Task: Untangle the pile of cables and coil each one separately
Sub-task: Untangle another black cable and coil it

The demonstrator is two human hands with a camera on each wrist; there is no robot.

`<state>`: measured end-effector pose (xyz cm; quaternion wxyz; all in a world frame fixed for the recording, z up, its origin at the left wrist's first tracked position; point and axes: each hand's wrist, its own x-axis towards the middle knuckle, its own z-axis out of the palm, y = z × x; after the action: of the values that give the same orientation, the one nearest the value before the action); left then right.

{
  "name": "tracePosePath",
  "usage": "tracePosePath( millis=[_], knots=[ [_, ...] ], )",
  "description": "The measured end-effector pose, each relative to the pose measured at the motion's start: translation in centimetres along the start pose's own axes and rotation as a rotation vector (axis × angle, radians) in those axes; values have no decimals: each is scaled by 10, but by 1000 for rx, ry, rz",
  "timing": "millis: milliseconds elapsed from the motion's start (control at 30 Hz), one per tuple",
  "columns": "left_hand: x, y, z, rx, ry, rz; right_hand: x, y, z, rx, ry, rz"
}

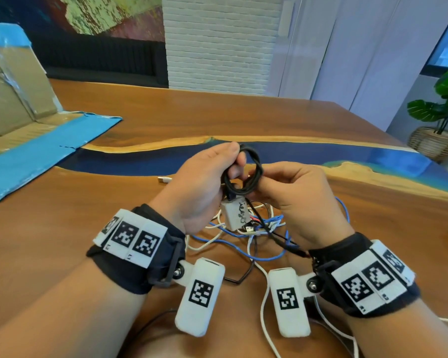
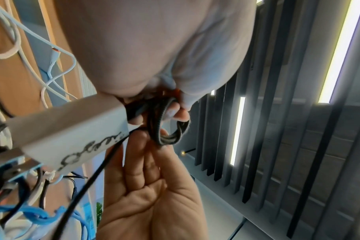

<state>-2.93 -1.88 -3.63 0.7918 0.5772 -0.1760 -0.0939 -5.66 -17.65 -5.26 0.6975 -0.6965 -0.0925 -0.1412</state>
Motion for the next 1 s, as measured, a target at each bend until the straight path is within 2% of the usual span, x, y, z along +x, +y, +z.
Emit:
tracePosePath(
  millis=[100,267,333,433,500,667,900,1000],
  knots=[
    [2,-2,0,57,62,57,-1,-4,-1,185,-19,90],
    [2,-7,1,183,71,145,2,-3,0,205,-2,121],
    [2,-3,-1,201,77,143,2,-8,-2,370,-69,178],
    [2,-1,-4,204,26,138,-2,-16,-5,637,-169,244],
    [1,-3,-1,235,-28,142,-3,-17,-7,698,-183,270],
    [-2,-2,-1,295,-27,158,0,-17,-10,490,-214,223],
    [1,7,-12,261,21,203,1,-11,-17,375,-233,147],
    [0,6,-12,294,34,211,3,-7,-15,343,-186,133]
  ],
)
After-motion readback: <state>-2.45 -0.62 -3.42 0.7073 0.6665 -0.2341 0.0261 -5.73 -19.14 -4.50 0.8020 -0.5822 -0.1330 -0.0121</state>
